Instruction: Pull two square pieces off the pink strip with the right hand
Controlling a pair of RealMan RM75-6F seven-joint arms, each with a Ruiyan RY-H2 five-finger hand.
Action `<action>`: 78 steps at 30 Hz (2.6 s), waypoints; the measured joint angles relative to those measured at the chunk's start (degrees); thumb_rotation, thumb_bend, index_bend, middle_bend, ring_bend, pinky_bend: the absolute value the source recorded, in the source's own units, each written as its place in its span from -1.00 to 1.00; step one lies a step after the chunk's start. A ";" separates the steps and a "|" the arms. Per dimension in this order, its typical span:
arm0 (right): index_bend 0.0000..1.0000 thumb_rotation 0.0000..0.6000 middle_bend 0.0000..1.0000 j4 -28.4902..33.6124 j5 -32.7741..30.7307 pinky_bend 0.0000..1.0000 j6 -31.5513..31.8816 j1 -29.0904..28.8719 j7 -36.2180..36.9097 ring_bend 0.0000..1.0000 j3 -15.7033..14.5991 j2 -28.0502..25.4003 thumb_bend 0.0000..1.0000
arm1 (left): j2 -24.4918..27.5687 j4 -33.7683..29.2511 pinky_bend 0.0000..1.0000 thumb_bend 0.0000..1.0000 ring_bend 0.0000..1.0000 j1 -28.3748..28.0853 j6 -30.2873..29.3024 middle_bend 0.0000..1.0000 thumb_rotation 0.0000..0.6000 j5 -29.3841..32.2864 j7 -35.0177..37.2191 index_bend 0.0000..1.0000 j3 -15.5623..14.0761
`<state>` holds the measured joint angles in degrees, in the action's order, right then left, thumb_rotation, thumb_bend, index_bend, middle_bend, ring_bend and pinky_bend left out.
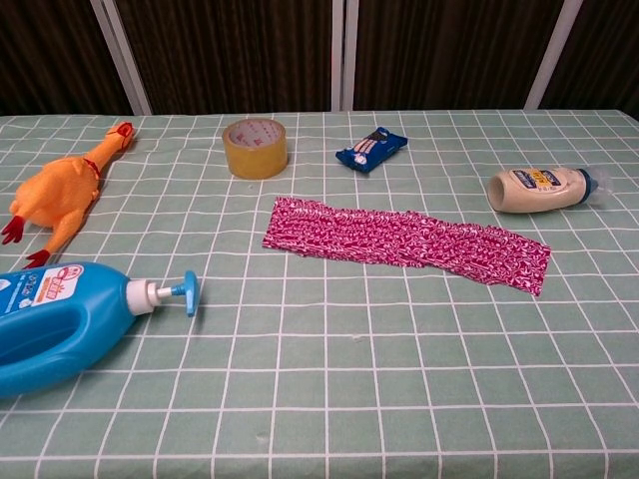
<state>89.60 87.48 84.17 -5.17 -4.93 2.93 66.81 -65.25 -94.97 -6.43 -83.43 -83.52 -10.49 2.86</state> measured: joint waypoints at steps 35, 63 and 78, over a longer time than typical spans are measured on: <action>-1.00 1.00 0.75 5.65 -13.51 0.46 -25.87 -11.84 -13.11 0.73 1.01 2.13 1.00 | 0.55 1.79 -0.80 -0.57 -1.00 -0.99 1.99 -0.95 0.94 -0.10 1.39 -0.86 -0.43; -1.00 1.00 0.75 -1.82 -34.81 0.46 -43.28 -28.21 -17.38 0.73 -0.22 11.56 1.00 | 1.69 -0.95 -0.80 -0.57 -1.00 -2.83 4.69 -0.95 0.97 1.51 -0.21 -0.86 -0.12; -0.93 1.00 0.75 2.84 -34.18 0.46 -37.61 -28.23 -21.68 0.73 -4.46 10.86 1.00 | 2.01 -2.19 -0.80 -0.57 -1.00 -2.79 5.61 -0.95 1.00 2.30 -1.73 -0.86 -0.98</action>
<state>92.44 53.30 46.56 -33.40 -26.61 -1.53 77.68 -63.24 -97.16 -9.22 -77.82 -81.22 -12.22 1.88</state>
